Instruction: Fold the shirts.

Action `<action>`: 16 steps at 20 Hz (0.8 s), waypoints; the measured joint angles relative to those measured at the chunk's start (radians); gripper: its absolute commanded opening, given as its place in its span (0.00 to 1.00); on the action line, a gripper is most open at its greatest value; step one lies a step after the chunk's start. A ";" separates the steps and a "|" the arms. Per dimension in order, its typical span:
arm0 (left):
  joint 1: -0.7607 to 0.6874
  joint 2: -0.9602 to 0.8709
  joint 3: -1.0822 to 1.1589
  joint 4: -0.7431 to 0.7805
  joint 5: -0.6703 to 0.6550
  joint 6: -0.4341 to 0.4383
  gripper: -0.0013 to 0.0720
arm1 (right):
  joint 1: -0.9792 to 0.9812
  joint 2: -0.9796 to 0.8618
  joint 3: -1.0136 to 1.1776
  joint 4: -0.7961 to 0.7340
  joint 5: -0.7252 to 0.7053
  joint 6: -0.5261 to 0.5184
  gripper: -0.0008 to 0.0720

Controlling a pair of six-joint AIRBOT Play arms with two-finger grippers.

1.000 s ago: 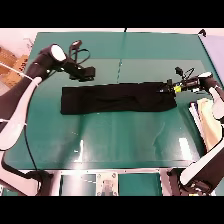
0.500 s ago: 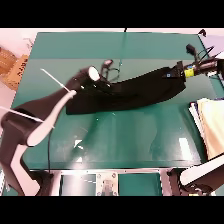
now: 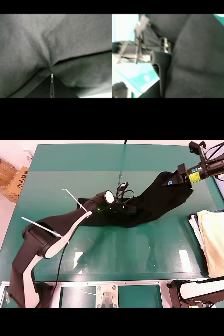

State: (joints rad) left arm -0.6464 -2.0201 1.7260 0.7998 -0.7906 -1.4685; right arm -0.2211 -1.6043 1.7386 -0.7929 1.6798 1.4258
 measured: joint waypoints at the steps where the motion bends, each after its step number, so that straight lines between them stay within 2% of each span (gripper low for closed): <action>1: 0.016 0.000 0.024 -0.006 -0.034 0.001 0.05 | 0.010 0.004 -0.003 -0.016 0.001 0.005 0.04; 5: 0.127 0.000 0.185 0.035 -0.285 0.003 0.05 | 0.067 0.010 -0.009 -0.054 0.002 0.050 0.04; 9: 0.271 0.027 0.331 0.173 -0.552 0.003 0.05 | 0.203 0.011 -0.011 -0.069 -0.062 0.130 0.04; 11: 0.348 0.057 0.354 0.227 -0.628 0.004 0.05 | 0.302 0.010 -0.014 -0.074 -0.142 0.188 0.04; 15: 0.497 0.108 0.371 0.282 -0.704 0.008 0.05 | 0.527 -0.050 -0.023 -0.081 -0.389 0.307 0.05; 16: 0.531 0.114 0.372 0.289 -0.719 0.010 0.05 | 0.588 -0.083 -0.024 -0.079 -0.473 0.332 0.22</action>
State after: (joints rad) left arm -0.1158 -1.9057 2.0983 1.0885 -1.5097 -1.4590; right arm 0.3672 -1.6875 1.7145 -0.8715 1.2064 1.7576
